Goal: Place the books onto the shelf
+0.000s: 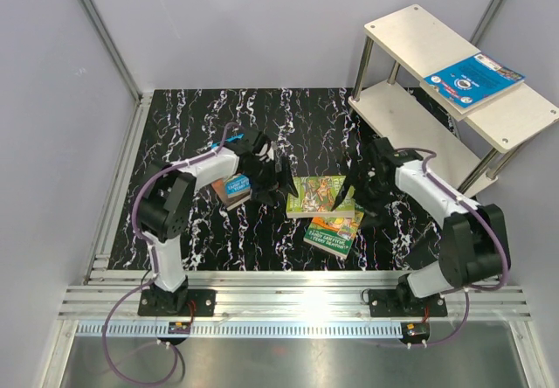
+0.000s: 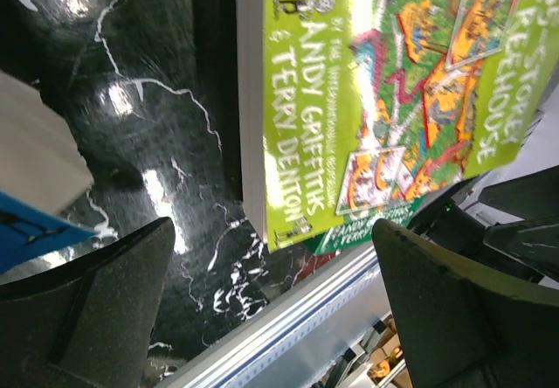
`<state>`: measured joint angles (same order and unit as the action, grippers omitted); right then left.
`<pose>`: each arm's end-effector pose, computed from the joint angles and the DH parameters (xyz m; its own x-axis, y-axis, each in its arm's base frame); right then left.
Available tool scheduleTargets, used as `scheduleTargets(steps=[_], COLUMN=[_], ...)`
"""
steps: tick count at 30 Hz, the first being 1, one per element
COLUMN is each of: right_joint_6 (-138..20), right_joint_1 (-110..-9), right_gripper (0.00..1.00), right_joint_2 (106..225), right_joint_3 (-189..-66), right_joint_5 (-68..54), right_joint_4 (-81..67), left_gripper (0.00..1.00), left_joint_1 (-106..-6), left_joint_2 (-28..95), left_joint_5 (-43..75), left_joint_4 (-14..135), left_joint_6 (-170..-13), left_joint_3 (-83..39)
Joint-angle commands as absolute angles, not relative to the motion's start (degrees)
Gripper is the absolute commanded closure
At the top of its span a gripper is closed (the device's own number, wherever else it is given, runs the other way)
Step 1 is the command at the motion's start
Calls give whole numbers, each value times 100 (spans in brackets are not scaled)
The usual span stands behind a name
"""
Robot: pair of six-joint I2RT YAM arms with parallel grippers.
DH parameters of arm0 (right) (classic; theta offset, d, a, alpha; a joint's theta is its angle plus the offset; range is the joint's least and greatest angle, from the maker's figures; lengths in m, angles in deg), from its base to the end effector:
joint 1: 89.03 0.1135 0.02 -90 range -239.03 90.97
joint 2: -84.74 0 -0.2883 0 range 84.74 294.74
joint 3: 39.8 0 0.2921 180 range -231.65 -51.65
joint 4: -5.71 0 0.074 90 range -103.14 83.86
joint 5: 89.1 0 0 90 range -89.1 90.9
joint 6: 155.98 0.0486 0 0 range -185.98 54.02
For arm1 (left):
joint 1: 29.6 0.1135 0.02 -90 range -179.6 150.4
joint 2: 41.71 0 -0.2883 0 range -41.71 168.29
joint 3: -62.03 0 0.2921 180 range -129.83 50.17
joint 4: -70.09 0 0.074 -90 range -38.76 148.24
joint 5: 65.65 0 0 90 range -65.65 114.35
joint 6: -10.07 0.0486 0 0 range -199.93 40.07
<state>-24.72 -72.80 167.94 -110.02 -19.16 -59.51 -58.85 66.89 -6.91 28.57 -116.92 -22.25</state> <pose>0.2786 0.0984 0.2170 -0.9241 0.3762 0.0677 0.3718 0.8437 0.3873 0.3589 -0.2299 0.1610 -0.9987 -0.0302 -0.0420 0.0027 0.7811 -0.6244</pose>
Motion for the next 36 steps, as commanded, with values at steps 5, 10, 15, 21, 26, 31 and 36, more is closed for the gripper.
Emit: scheduleTargets(steps=[5, 10, 15, 21, 26, 31, 36], right_joint_6=[-3082, -3222, -3179, -3232, -3038, -2889, -2783], right_joint_1=[-7338, -7382, -7391, -7409, -7409, -7409, -7417], right_gripper=[0, 0, 0, 0, 0, 2, 32], right_joint_2=[17298, 17509, 17606, 17641, 17834, 17905, 17984], right_joint_3=[-11712, -11520, -11160, -11028, -10992, -10949, -10720], right_joint_5=[-1335, -1132, -1185, -1140, -1641, -1914, -2143], right_joint_4=[-5501, -5264, -5070, -4658, -4236, -3998, -3813], left_gripper=[1, 1, 1, 1, 2, 2, 2], left_joint_1=[-5966, -5966, -5966, -6010, -6080, -6115, -6150], left_joint_2=[7122, 7404, 7825, 8107, 8186, 8257, 8274], left_joint_5=[-746, -737, -694, -755, -790, -957, -1343], left_joint_4=[3257, 3231, 2995, 2801, 2642, 2642, 2826], left_joint_6=[-11886, -11869, -11772, -11728, -11658, -11684, -11807], left_joint_3=[-2427, -2628, -3015, -3305, -3411, -3429, -3411])
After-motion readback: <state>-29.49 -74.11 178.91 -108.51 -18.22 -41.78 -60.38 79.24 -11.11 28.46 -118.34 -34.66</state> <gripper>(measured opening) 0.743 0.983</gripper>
